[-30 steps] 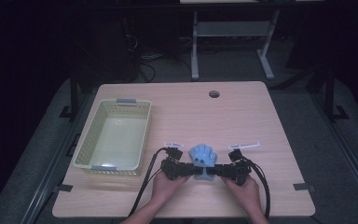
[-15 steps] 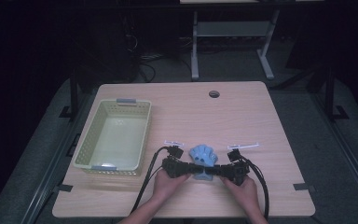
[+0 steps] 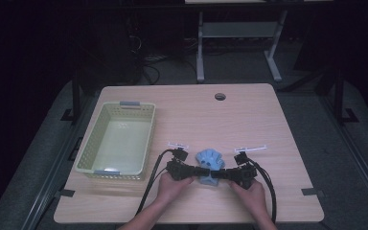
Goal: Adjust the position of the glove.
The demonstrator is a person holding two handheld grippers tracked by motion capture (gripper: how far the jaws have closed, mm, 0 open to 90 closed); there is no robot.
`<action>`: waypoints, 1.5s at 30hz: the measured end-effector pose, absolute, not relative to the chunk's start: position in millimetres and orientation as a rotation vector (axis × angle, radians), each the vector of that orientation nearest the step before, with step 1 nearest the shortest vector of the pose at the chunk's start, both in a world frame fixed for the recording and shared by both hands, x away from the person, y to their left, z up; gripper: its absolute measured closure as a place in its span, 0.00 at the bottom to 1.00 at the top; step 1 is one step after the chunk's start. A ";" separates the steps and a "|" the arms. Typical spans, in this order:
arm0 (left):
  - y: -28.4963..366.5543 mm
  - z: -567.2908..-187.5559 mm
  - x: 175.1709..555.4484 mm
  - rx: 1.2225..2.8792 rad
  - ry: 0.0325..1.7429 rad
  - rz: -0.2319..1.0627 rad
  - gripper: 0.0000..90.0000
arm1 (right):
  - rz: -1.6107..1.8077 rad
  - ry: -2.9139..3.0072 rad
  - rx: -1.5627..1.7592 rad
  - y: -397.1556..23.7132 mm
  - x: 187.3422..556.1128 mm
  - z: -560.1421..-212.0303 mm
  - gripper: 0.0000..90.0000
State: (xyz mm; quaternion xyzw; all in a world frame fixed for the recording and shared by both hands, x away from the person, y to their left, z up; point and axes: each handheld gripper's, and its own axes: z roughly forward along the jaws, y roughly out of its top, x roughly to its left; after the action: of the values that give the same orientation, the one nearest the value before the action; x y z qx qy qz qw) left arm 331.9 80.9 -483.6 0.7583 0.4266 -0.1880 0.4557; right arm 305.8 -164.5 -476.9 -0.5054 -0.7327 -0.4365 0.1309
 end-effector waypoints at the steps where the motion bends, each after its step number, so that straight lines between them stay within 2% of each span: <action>1: 81.0 -483.6 331.6 1.868 1.047 -0.458 0.81 | -1.268 -2.128 -1.468 -164.5 305.8 -476.9 0.82; 15: 84.7 -477.4 329.7 1.854 1.021 -0.454 0.82 | -1.298 -2.128 -1.459 -163.3 304.4 -471.6 0.82; 45: 99.5 -445.3 331.0 1.812 0.979 -0.415 0.83 | -1.368 -2.178 -1.399 -153.8 308.9 -437.8 0.83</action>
State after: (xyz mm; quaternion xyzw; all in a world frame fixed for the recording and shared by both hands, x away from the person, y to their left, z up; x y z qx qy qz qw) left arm 331.0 99.5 -445.3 0.7482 0.4044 -0.1714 0.4973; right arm 308.9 -153.8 -437.8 -0.4751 -0.7397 -0.4645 0.1067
